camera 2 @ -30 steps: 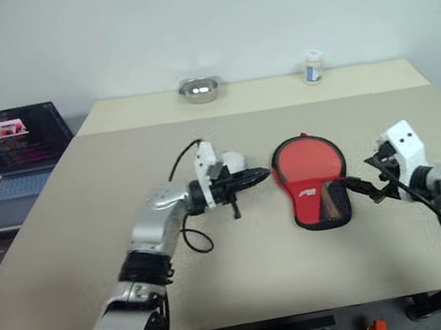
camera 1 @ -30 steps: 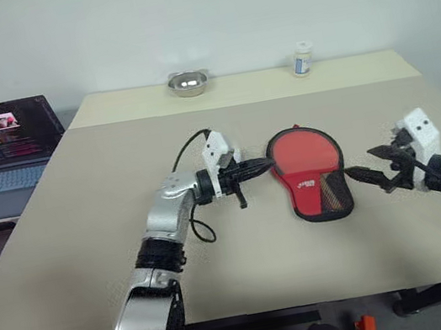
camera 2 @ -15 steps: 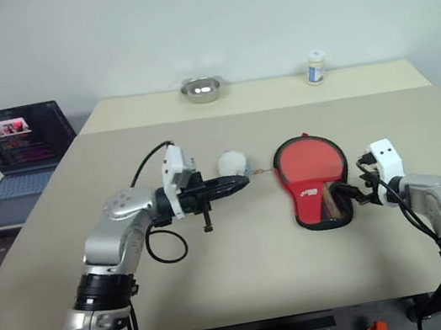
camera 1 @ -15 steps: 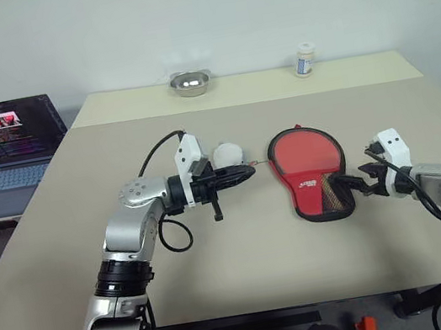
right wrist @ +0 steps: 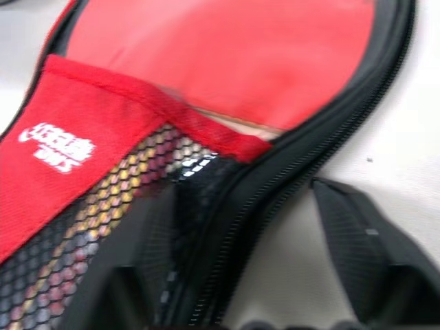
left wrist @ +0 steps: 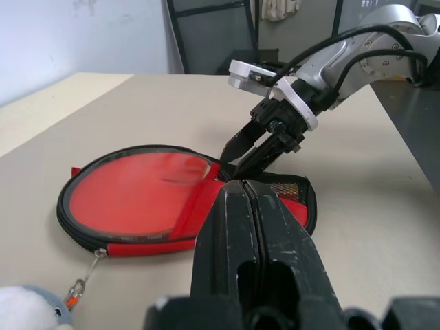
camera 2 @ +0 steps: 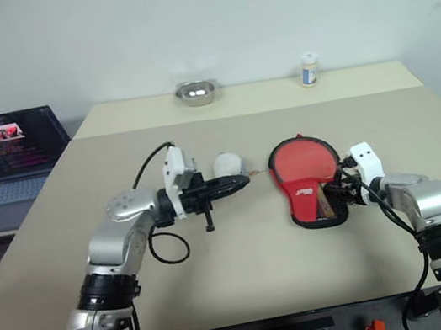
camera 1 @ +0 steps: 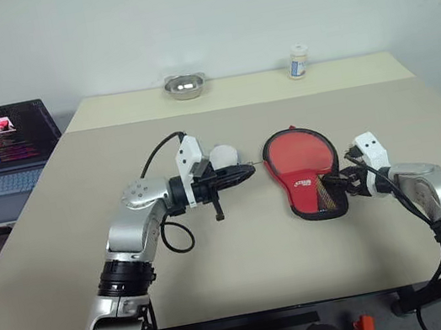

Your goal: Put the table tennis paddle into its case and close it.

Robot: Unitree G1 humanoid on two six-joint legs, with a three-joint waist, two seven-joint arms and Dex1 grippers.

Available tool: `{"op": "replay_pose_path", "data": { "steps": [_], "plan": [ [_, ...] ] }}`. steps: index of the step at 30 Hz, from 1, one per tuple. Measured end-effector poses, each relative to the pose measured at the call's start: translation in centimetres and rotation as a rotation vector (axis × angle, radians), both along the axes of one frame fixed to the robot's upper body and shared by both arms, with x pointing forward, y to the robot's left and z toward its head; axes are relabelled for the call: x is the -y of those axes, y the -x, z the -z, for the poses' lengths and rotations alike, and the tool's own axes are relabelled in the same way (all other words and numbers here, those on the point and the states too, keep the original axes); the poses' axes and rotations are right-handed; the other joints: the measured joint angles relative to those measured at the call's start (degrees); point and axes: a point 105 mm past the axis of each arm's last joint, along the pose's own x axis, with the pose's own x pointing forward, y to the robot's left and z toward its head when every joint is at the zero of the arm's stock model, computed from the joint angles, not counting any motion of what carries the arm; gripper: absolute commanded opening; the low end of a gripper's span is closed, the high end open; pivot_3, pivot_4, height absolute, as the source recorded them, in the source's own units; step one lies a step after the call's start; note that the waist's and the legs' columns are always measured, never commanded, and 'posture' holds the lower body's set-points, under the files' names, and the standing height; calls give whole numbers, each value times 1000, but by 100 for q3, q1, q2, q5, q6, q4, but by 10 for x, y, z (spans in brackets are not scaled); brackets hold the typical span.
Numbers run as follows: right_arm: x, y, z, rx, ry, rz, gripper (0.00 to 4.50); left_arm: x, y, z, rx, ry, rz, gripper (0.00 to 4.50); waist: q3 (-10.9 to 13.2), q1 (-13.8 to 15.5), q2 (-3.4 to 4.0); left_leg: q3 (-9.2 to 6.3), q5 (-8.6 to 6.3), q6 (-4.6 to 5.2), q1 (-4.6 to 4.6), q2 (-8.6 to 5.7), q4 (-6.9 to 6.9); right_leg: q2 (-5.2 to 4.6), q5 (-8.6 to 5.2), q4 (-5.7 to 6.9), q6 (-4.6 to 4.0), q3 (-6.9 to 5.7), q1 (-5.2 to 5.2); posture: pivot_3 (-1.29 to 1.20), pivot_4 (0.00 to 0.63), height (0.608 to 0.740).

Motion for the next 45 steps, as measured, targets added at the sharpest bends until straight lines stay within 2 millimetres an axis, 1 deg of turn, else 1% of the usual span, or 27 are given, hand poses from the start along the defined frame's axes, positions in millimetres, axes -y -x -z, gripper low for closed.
{"op": "replay_pose_path", "data": {
  "steps": [1,2,3,4,5,7,8,10,12,14,17,19,22,24,26,28,33,38,45],
  "plan": [
    [-2,1,1,-4,-3,-9,1915,-1,0,3,-7,-6,-4,0,0,0,0,0,0,0,3,0,0,0,-1,4,0,-1,1,0,150,740],
    [-3,1,1,-10,-6,-16,1670,-3,0,6,-13,-12,-9,0,-1,-1,-1,-1,0,-1,5,1,0,0,-1,7,-1,-1,1,0,150,740],
    [-4,2,2,-16,-10,-20,1289,-5,0,8,-19,-19,-16,0,-1,0,-2,-1,1,-1,9,1,0,0,-1,10,-1,-1,3,0,150,740],
    [-4,2,3,-22,-14,-24,1074,-6,0,9,-21,-23,-19,0,-2,1,-4,-1,1,-1,11,1,0,0,-2,12,-1,-2,5,0,150,740],
    [-6,2,3,-28,-19,-27,768,-7,0,10,-20,-27,-22,0,-3,1,-5,-1,1,-1,15,2,0,0,-2,12,-2,-1,8,0,150,740],
    [-11,3,4,-47,-48,-35,210,-15,2,15,-31,-51,-24,0,-3,-20,-5,2,0,-1,42,2,-7,0,-5,8,-5,1,33,0,150,740],
    [-16,3,4,-54,-75,-40,9,-22,5,19,-45,-72,-21,0,-4,-47,-6,3,0,-1,50,3,-12,0,-6,7,-7,0,38,0,150,740],
    [-27,5,2,-60,-108,-62,9,-35,12,30,-93,-111,-5,0,-4,-108,-6,3,0,-2,51,9,-22,-2,-8,6,-11,2,36,0,150,740],
    [-42,7,-1,-58,-135,-96,9,-45,20,37,-131,-141,21,0,-3,-129,-7,4,1,-2,47,16,-30,-3,-9,8,-14,3,24,0,150,740],
    [-58,9,-4,-53,-155,-136,9,-46,26,34,-140,-146,54,0,-3,-132,-7,4,1,-3,41,24,-37,-2,-10,15,-15,3,9,0,150,740],
    [-93,18,-9,-53,-198,-220,9,-41,36,25,-136,-140,112,0,-2,-132,-7,7,1,-3,35,25,-44,-1,-17,36,-27,6,-11,0,150,740],
    [-111,25,-15,-51,-219,-273,9,-39,40,22,-139,-138,134,0,-2,-129,-6,5,1,-4,34,27,-46,-1,-20,37,-31,2,-12,0,150,740],
    [-130,42,-19,-54,-235,-340,9,-41,46,21,-157,-146,144,0,-2,-124,-6,6,1,-4,33,27,-47,-1,-21,33,-32,1,-12,0,150,740],
    [-138,56,-13,-79,-239,-370,9,-44,49,23,-172,-157,143,0,-2,-116,-6,6,1,-4,32,26,-47,-3,-21,32,-32,0,-11,0,150,740],
    [-141,71,-5,-117,-241,-391,9,-47,53,27,-194,-168,145,0,-2,-109,-6,6,1,-5,32,22,-47,-7,-34,32,-11,0,-11,0,150,740],
    [-141,83,1,-145,-243,-396,9,-47,56,27,-202,-167,151,0,-2,-103,-6,6,1,-5,32,18,-46,-11,-35,32,-9,-1,-10,0,150,740],
    [-139,107,8,-182,-248,-393,9,-48,58,28,-202,-168,151,0,-2,-104,-7,5,1,-5,33,18,-47,-11,-38,31,-8,-1,-9,0,150,740],
    [-132,116,11,-204,-276,-333,9,-48,58,29,-199,-170,154,0,-2,-103,-7,5,1,-5,33,17,-48,-11,-39,30,-7,-1,-9,0,150,740],
    [-126,119,12,-214,-278,-288,9,-50,56,33,-193,-177,151,0,-2,-99,-7,4,1,-5,32,15,-48,-11,-39,26,-7,-2,-8,0,150,740]
  ]
}}
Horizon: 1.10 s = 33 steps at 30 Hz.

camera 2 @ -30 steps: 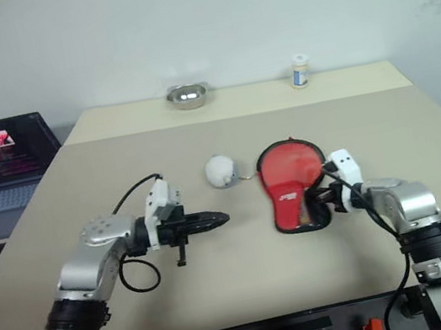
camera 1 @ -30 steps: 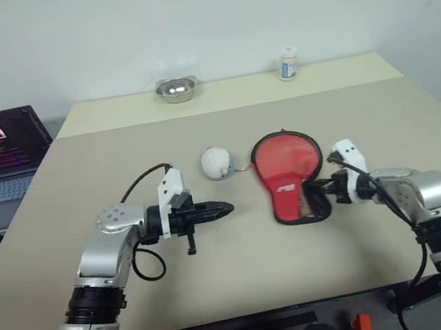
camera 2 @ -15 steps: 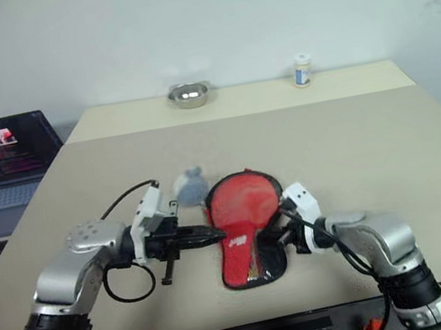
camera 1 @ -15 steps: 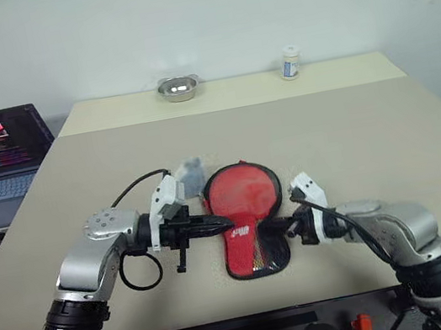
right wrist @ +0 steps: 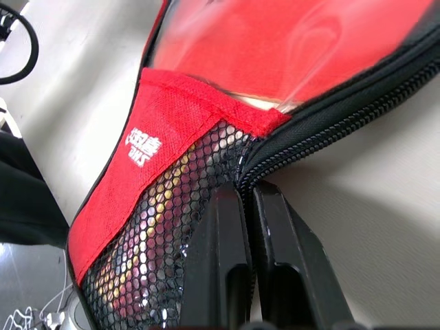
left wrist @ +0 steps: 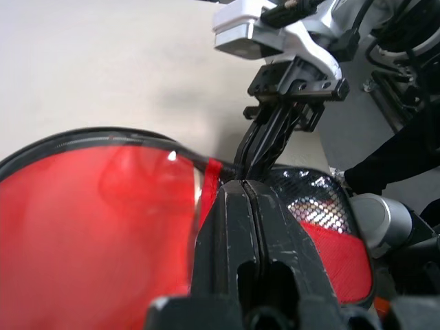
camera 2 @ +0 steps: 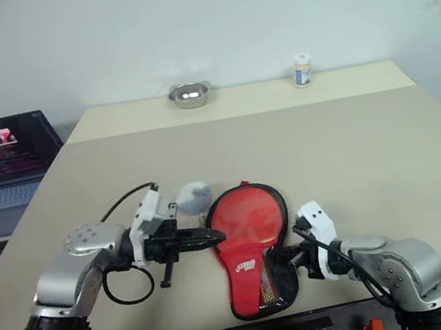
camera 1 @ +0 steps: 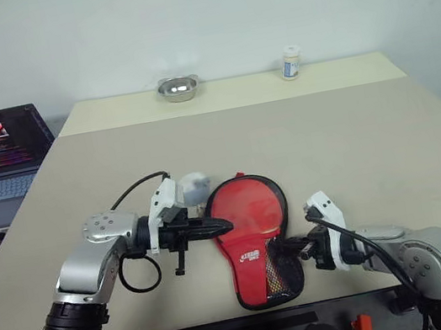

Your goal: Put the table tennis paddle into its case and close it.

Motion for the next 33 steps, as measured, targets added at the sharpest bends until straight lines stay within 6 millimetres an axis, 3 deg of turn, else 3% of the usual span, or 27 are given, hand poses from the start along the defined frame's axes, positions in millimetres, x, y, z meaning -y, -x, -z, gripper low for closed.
{"op": "replay_pose_path", "data": {
  "steps": [9,12,18,22,23,28,30,33],
  "plan": [
    [2,1,3,-18,10,26,9,-2,-3,4,2,-9,-11,0,0,3,0,0,0,0,-2,-1,-3,0,0,-7,0,-1,0,0,150,740],
    [4,1,3,-17,18,25,741,-1,-3,4,13,-12,-12,0,0,4,0,-1,0,0,-2,-2,-3,0,0,-8,0,-1,1,0,150,740],
    [25,16,-5,114,217,-119,2849,-1,-4,6,26,-10,-24,0,5,7,-7,-3,0,1,-6,-3,-6,-1,-1,-27,2,-3,3,0,150,740],
    [32,19,-19,206,274,-204,4277,0,-5,7,41,-4,-39,0,6,4,-8,-3,0,1,-6,-1,-6,-1,-1,-25,2,-3,2,0,150,740],
    [34,16,-26,238,286,-224,4456,-1,-6,7,43,-5,-50,0,8,2,-11,-4,0,1,-3,0,-6,-1,-1,-26,2,-2,4,0,150,740],
    [6,-20,-94,499,77,-240,4456,-1,-13,7,57,-1,-104,0,14,-14,-25,-12,0,0,3,13,-6,14,0,-24,3,-3,4,0,150,740],
    [-9,-32,-98,517,20,-234,4456,-2,-16,6,60,2,-134,0,14,-1,-25,-8,0,0,0,17,-10,14,-4,-24,-3,-5,2,0,150,740],
    [-29,-41,-81,472,3,-246,4493,-5,-22,3,70,9,-181,180,14,3,-25,-4,0,0,-15,19,-9,12,-3,-26,-7,-7,-7,0,150,740]
  ]
}}
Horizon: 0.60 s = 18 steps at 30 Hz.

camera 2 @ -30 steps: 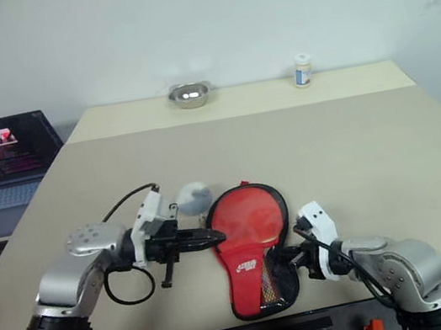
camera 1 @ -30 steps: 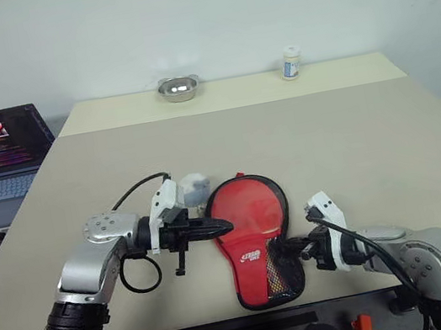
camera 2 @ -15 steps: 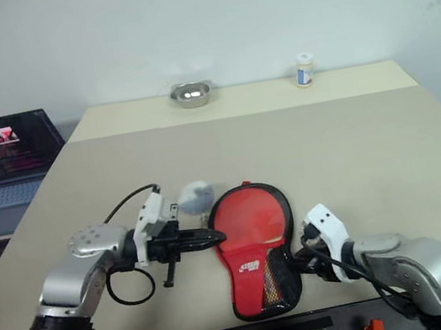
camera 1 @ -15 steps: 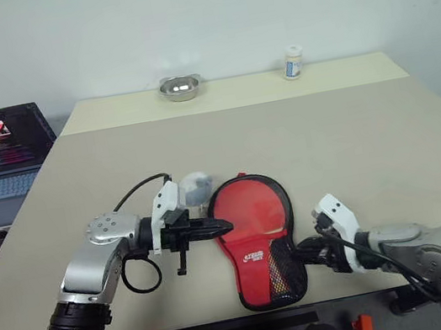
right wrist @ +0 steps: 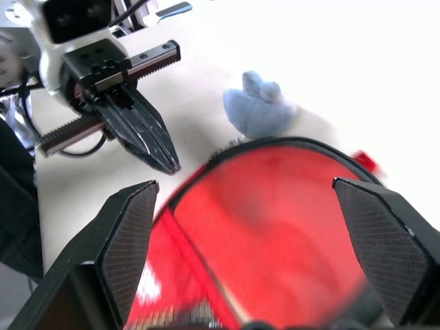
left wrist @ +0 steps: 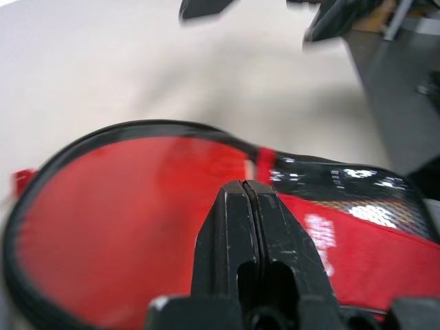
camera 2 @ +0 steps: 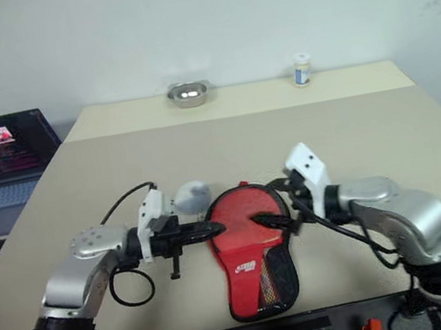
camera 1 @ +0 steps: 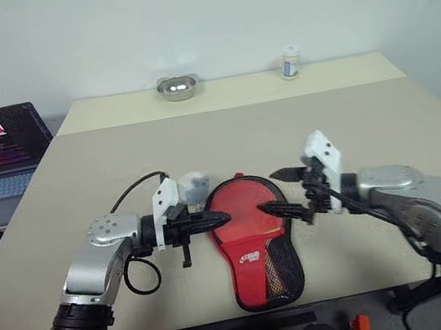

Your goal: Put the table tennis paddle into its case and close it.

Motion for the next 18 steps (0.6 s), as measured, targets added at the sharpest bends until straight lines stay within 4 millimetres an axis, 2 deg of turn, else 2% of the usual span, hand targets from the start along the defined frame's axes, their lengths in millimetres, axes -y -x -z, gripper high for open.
{"op": "replay_pose_path", "data": {
  "steps": [2,4,8,13,16,18],
  "plan": [
    [-14,-4,16,-32,5,-9,4500,-5,-6,-3,8,13,-52,563,0,1,0,0,0,0,-8,-3,1,-4,2,-1,-4,0,-5,0,150,740],
    [-24,-7,31,-49,22,-15,4500,-11,-12,-7,0,32,-115,1287,0,0,0,0,0,0,-12,-8,4,-10,3,-1,-3,-1,-7,0,150,740],
    [-25,-11,48,-52,58,-5,4500,-20,-24,-17,6,78,-213,2668,0,21,0,-3,0,0,-13,-19,11,-20,3,3,-2,-5,-4,0,150,740],
    [-26,-11,57,-59,67,-2,4500,-31,-44,-35,79,97,-336,4488,0,16,0,-4,1,-1,-8,-18,12,-20,3,9,-2,-5,-3,0,150,740],
    [-27,-13,59,-53,72,6,4500,-38,-59,-36,113,63,-401,4488,0,17,0,-4,1,-1,-8,-17,11,-16,4,10,-4,-6,-4,0,150,740],
    [-27,-14,60,-48,77,12,4500,-40,-66,-30,120,15,-413,4488,0,16,0,-4,1,-1,-8,-18,11,-16,7,10,-9,-6,-4,0,150,740]
  ]
}}
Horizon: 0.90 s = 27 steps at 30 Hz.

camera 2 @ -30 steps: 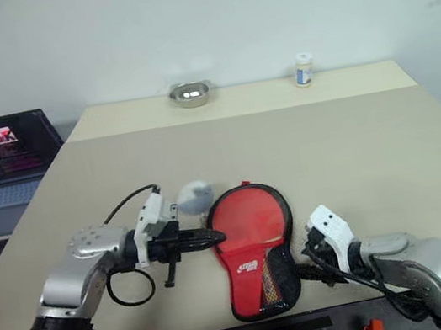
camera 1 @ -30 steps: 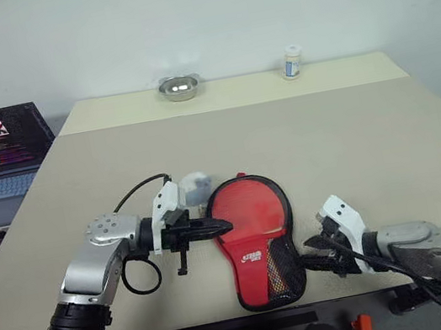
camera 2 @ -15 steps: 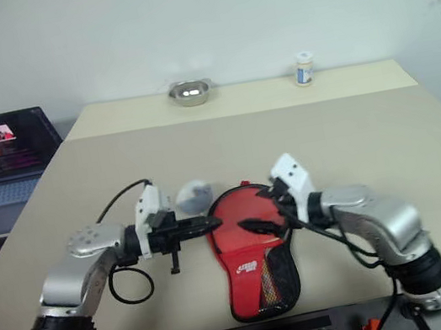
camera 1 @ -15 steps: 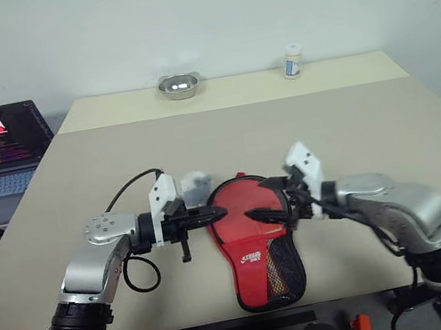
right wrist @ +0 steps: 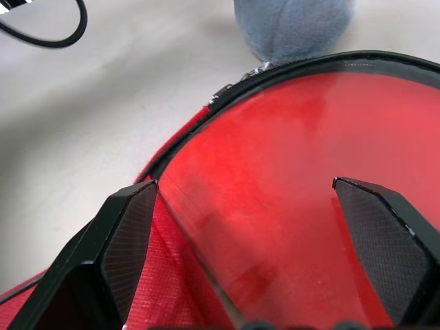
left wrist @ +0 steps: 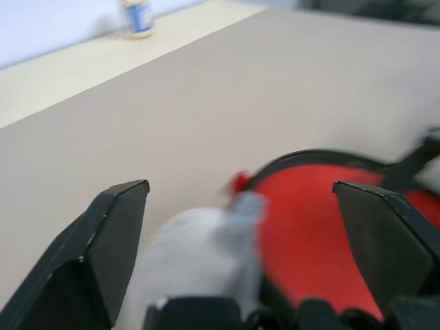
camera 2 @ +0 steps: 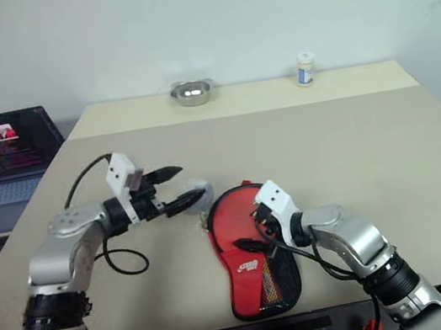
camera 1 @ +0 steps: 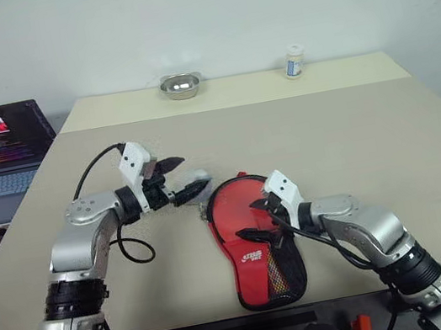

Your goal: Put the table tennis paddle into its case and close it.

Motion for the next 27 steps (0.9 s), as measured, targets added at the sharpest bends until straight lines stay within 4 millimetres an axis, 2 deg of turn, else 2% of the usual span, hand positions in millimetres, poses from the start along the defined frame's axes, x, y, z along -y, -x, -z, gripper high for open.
{"op": "replay_pose_path", "data": {
  "steps": [6,10,13,20,24,27],
  "plan": [
    [-2,0,-1,10,-6,0,4500,1,-23,30,-73,-52,-33,4488,0,3,-1,0,0,0,-2,-3,3,0,7,1,-11,-3,0,0,150,740],
    [-2,-1,-2,21,3,6,4500,9,-35,47,-103,-77,-21,4488,0,3,-1,1,0,0,-7,-7,2,1,9,-2,-14,-3,-2,0,150,740],
    [-1,-1,-4,36,9,10,4500,11,-40,54,-110,-98,-21,3921,0,-10,-1,0,0,0,-10,-5,2,1,9,-2,-15,-3,-7,0,150,740],
    [0,-4,-10,69,11,47,4500,8,-42,55,-113,-101,-14,1650,-1,-22,-2,-3,1,-1,-7,0,3,1,9,11,-15,-5,-8,0,150,740],
    [0,-3,-4,58,40,45,4500,7,-43,56,-107,-128,-27,815,-2,-22,-3,-2,1,-1,-6,-2,4,1,9,11,-15,-4,-7,0,150,740],
    [-3,3,7,36,74,31,4500,8,-44,55,-107,-142,-45,594,-2,-23,-3,-2,1,-1,-5,0,4,1,9,13,-15,-4,-7,0,150,740]
  ]
}}
